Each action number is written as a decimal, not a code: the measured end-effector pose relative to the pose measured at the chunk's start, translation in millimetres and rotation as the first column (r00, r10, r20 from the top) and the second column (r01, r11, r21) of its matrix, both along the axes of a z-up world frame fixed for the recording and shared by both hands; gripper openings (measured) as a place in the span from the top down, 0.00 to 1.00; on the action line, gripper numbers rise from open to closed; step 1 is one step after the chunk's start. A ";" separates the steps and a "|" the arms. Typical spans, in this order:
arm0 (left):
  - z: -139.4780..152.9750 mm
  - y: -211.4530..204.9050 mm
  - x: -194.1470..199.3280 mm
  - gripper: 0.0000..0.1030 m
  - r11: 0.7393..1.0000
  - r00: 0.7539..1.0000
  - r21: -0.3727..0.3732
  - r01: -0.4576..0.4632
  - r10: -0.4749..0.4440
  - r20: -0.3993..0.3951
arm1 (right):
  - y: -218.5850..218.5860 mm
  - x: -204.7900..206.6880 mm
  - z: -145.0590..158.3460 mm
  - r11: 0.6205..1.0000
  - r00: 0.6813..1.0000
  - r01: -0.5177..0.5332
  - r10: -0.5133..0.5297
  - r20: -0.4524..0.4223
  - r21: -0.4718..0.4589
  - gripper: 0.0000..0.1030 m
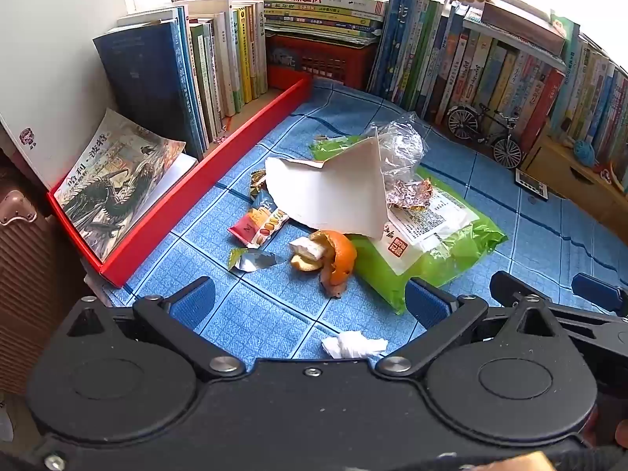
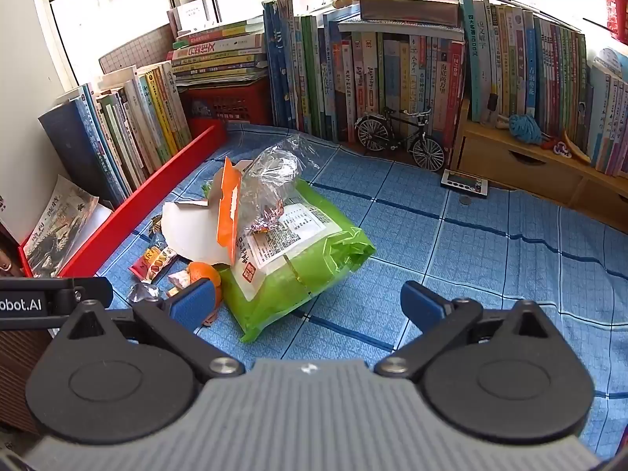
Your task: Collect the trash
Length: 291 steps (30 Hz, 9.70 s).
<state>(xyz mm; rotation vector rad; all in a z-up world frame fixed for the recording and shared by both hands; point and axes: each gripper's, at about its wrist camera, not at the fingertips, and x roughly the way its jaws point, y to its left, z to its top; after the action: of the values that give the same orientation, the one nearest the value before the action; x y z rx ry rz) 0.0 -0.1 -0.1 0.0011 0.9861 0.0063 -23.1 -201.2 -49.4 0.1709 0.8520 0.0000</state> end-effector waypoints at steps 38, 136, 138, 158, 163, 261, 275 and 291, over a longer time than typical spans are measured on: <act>0.1 0.2 0.2 0.00 1.000 1.000 0.005 -0.002 0.002 -0.001 | 1.4 -1.9 -1.5 1.000 1.000 -0.003 0.003 -0.005 -0.003 0.00; -209.1 -14.6 26.6 0.00 0.999 0.993 -0.005 -0.047 0.046 -0.112 | -7.6 143.3 -164.9 0.987 0.972 -0.157 0.162 -0.172 0.043 0.00; -208.5 -15.6 28.2 0.00 0.999 0.992 -0.005 -0.045 0.044 -0.118 | -7.1 144.5 -164.8 0.985 0.968 -0.168 0.172 -0.181 0.039 0.00; -165.4 -8.9 9.9 0.89 0.992 0.996 -0.124 0.034 -0.044 -0.077 | -10.0 104.1 -92.6 0.984 0.984 -0.176 0.176 -0.010 -0.035 0.66; -146.1 -11.9 4.6 0.86 0.991 0.998 -0.119 0.060 -0.063 -0.024 | -16.2 95.5 -73.3 0.986 0.988 -0.151 0.153 0.023 -0.069 0.69; -163.3 238.7 -152.9 0.68 0.999 0.981 0.019 -0.046 0.049 -0.188 | 242.9 -84.4 -53.9 0.865 0.868 -0.444 0.480 -0.125 0.236 0.62; -254.8 295.9 -175.1 0.68 0.993 0.943 0.045 -0.109 0.118 -0.310 | 314.9 -94.1 -139.1 0.796 0.750 -0.550 0.604 -0.271 0.252 0.68; -314.6 313.4 -192.8 0.68 0.992 0.924 0.075 -0.102 0.123 -0.361 | 352.1 -95.2 -211.7 0.770 0.661 -0.580 0.635 -0.400 0.265 0.74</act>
<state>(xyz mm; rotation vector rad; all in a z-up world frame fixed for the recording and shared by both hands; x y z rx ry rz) -192.8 313.3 -314.6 -0.0040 1.3587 0.1437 -118.4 150.9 -261.1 -0.0235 1.3729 0.6773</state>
